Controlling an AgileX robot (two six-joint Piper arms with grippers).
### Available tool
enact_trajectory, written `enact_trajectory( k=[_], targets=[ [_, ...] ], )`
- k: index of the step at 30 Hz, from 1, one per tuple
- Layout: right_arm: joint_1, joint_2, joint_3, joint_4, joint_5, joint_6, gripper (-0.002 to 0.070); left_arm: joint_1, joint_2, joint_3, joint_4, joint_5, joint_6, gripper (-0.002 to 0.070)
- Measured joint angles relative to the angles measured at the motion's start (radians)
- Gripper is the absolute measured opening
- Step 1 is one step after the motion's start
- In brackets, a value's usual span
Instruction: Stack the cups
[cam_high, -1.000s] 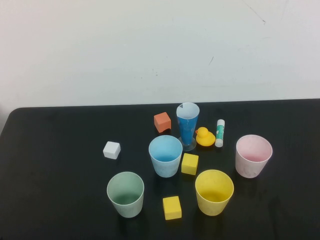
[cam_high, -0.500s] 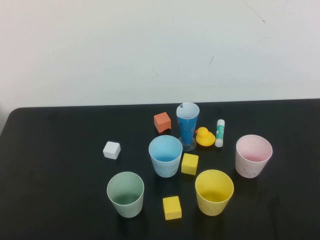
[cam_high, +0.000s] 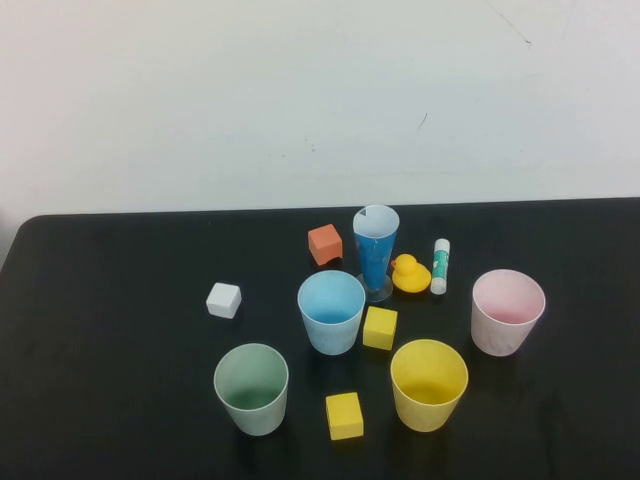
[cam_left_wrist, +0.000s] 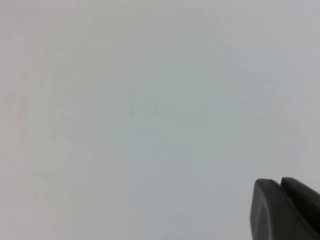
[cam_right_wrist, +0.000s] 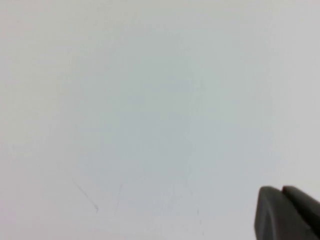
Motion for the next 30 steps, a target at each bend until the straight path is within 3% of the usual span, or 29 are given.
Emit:
enact_trajectory(
  k=[8,12,18,22,30],
  targets=[
    [0.000,0.007,-0.259,0.004,0.495,-0.026,-0.0003,0.000,0.053,-0.262,-0.043,0.582,0.007,-0.0001],
    [0.000,0.097,-0.396,0.005,0.624,-0.122,-0.0003,0.000,0.214,-0.441,-0.045,0.865,0.002,-0.0001],
    [0.000,0.291,-0.479,0.041,0.818,-0.174,-0.0003,0.000,0.425,-0.551,-0.049,0.918,0.002,-0.0001],
    [0.000,0.400,-0.481,0.160,0.909,-0.271,-0.0003,0.000,0.543,-0.576,-0.139,0.931,0.021,-0.0001],
    [0.000,0.512,-0.481,0.367,0.963,-0.566,-0.0003,0.000,0.922,-0.683,-0.423,1.120,0.362,-0.0001]
  ],
)
